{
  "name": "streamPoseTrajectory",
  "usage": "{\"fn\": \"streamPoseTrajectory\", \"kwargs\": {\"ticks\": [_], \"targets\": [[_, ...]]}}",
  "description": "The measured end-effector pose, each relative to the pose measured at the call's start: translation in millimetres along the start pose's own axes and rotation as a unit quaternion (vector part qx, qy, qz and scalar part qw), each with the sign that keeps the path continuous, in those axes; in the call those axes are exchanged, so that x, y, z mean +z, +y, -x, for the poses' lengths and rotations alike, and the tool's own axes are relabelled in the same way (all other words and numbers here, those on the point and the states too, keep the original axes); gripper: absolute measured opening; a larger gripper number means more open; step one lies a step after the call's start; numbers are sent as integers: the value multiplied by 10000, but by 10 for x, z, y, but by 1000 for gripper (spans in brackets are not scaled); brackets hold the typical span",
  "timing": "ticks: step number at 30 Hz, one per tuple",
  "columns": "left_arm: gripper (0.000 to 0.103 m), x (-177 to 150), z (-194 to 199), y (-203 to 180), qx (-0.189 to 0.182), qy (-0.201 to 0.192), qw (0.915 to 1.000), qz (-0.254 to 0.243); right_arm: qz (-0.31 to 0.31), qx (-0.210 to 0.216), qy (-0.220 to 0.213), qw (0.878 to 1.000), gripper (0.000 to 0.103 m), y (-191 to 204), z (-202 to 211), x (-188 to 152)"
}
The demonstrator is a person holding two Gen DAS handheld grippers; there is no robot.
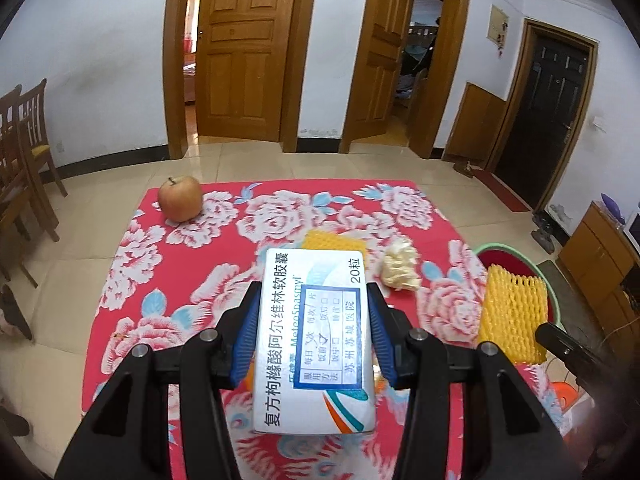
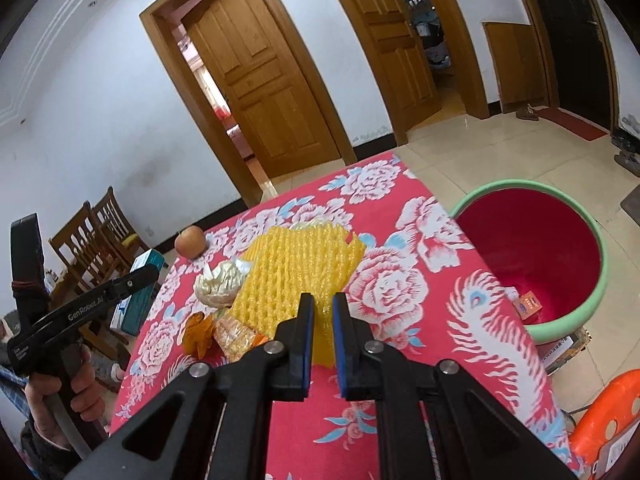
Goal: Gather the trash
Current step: 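Carry the yellow foam net into the red bin and open the right gripper while left carries the medicine box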
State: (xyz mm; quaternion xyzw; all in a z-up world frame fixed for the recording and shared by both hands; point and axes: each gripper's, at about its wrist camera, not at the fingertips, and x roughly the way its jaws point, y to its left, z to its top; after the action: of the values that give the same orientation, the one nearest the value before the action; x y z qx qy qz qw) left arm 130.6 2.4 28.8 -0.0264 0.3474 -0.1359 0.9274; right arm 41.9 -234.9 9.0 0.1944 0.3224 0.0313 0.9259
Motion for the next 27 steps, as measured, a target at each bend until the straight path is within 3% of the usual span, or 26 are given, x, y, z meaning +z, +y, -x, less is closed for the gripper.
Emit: {"fn": "streamPoseTrajectory", "kwargs": {"ticks": [15, 27], "targets": [[50, -3, -109, -692, -452, 170, 9984, -298, -465, -325, -396, 9976, 11, -514, 364, 79], [50, 20, -380, -1217, -731, 348, 9948, -613, -1006, -769, -491, 9907, 11, -1114, 391, 128]]}}
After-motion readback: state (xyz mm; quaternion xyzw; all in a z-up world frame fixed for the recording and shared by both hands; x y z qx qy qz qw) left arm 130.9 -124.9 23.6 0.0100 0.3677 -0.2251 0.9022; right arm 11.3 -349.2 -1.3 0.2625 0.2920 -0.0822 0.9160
